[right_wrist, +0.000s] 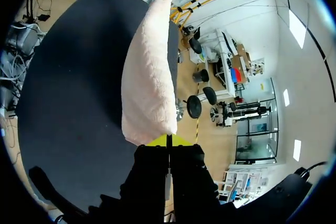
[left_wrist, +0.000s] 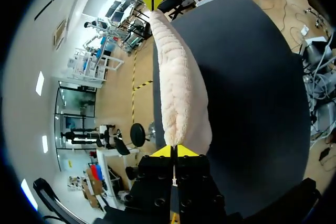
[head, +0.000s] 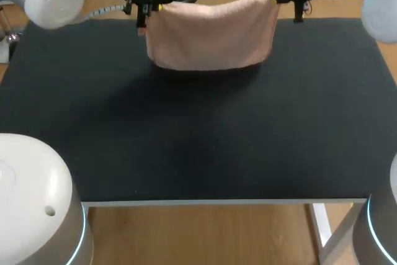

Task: Fold the towel

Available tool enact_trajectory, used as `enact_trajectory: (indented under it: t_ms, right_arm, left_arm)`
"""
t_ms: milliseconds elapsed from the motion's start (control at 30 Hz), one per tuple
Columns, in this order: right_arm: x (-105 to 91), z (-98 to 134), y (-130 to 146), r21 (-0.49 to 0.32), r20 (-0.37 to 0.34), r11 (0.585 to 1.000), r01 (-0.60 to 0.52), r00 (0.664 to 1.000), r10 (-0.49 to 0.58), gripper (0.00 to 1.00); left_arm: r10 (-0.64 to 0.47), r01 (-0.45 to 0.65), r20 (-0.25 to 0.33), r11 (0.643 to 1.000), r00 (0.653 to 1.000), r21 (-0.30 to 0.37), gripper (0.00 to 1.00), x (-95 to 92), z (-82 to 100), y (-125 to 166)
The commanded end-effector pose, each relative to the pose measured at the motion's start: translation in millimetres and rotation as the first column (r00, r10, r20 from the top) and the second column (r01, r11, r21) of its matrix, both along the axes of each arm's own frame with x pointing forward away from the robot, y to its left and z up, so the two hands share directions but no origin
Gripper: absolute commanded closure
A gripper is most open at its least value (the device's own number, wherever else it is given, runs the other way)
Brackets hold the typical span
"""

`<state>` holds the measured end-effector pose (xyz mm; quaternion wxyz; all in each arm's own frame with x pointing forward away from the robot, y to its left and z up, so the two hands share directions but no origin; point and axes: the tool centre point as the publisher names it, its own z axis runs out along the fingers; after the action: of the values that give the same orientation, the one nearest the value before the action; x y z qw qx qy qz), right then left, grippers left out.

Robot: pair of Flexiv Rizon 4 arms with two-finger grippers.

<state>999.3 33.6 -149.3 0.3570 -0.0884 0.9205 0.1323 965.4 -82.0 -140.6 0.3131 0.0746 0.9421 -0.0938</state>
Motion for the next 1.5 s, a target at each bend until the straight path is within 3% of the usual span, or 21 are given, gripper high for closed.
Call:
enact_trajectory:
  t_ms: [33, 267, 500, 700, 933, 967, 1200, 1500]
  right_arm:
    - [-9.8, -15, -2, -0.007, -0.032, 1.000, 0.004, 0.999, -0.004, 1.00]
    - [-16.6, -64, -4, -0.046, -0.154, 0.999, 0.028, 0.987, -0.035, 1.00]
    - [-12.5, -116, -3, -0.061, -0.286, 0.996, 0.067, 0.955, -0.081, 1.00]
    - [9.0, -154, 0, -0.076, -0.365, 0.992, 0.102, 0.923, -0.123, 1.00]
    - [53.2, -189, 0, -0.104, -0.391, 0.979, 0.176, 0.898, -0.203, 1.00]
    - [60.9, -192, -1, -0.112, -0.385, 0.976, 0.185, 0.898, -0.214, 1.00]
    - [102.3, -205, 1, -0.129, -0.368, 0.966, 0.224, 0.894, -0.257, 1.00]
    - [124.4, -222, 2, -0.147, -0.377, 0.956, 0.253, 0.880, -0.290, 1.00]
  left_arm:
    - [0.001, -0.002, -0.044, 1.000, 0.999, -0.005, 1.00, 1.5, -15.3, -2]
    - [0.001, 0.001, -0.161, 1.000, 0.987, 0.013, 1.00, 7.0, -55.1, -9]
    - [0.012, -0.006, -0.323, 1.000, 0.946, 0.021, 1.00, 24.3, -114.2, -16]
    - [0.015, -0.005, -0.417, 1.000, 0.909, 0.023, 1.00, 50.8, -158.8, -18]
    - [0.014, -0.004, -0.460, 1.000, 0.888, 0.023, 1.00, 94.5, -197.5, -15]
    - [0.008, -0.009, -0.469, 1.000, 0.883, -0.001, 1.00, 100.6, -201.2, -14]
    - [0.046, -0.046, -0.475, 0.999, 0.879, 0.010, 1.00, 130.2, -212.1, -4]
    - [0.061, -0.051, -0.479, 0.998, 0.876, 0.033, 1.00, 160.8, -222.5, 4]
